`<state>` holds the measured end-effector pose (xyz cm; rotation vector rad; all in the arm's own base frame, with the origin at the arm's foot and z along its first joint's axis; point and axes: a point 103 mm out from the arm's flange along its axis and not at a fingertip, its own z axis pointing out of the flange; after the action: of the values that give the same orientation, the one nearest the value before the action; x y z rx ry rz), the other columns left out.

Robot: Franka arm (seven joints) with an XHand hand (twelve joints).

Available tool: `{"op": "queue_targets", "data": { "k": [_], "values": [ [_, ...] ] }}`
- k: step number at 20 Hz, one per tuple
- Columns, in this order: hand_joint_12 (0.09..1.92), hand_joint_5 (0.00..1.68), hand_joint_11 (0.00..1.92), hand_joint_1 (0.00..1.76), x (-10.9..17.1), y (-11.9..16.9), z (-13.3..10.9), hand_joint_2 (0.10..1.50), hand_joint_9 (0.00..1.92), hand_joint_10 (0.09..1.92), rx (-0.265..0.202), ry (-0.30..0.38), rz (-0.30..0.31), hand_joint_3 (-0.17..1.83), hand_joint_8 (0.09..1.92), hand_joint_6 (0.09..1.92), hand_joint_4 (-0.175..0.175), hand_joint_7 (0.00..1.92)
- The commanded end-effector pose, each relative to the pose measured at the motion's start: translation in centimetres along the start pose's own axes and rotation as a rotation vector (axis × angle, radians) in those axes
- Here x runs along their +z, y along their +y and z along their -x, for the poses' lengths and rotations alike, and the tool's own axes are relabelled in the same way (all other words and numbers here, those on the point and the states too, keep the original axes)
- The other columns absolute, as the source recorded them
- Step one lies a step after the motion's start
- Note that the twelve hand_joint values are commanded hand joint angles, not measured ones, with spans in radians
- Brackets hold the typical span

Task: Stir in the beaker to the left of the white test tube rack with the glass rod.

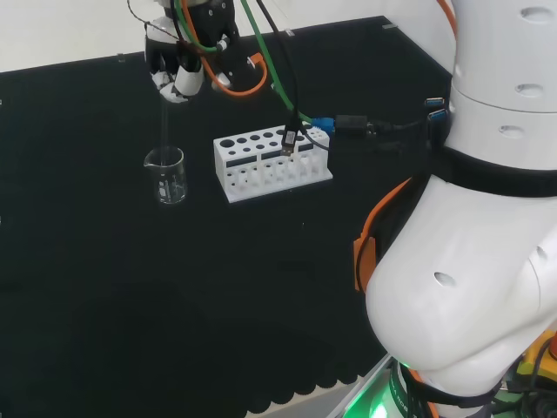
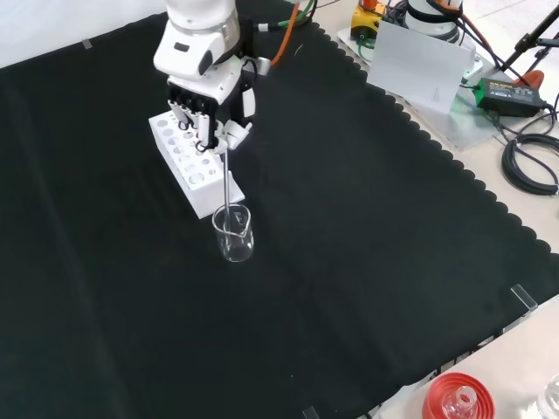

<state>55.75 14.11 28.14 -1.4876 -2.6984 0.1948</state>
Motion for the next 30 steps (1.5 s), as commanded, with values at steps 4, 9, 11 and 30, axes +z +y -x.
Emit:
{"op": "queue_targets", "data": {
  "k": [4, 9, 11, 30],
  "values": [
    [0.59, 1.21, 1.66, 1.21, 0.5, -1.5, 3.2, 0.58, 1.89, 0.23, 0.032, -0.013, -0.01, 0.87, 0.49, 0.87, -0.175, 1.68],
    [0.59, 1.21, 1.66, 1.21, 0.4, -3.3, 2.0, 0.58, 1.89, 0.23, 0.038, -0.019, -0.008, 0.87, 0.49, 0.87, -0.175, 1.68],
    [0.59, 1.21, 1.66, 1.21, 0.5, -3.7, 1.1, 0.58, 1.89, 0.23, 0.036, -0.02, -0.008, 0.87, 0.49, 0.87, -0.175, 1.68],
    [0.6, 1.21, 1.66, 1.21, 1.3, -0.4, -1.6, 0.58, 1.9, 0.22, 0.015, -0.012, -0.033, 0.87, 0.48, 0.87, -0.175, 1.68]
  ]
}}
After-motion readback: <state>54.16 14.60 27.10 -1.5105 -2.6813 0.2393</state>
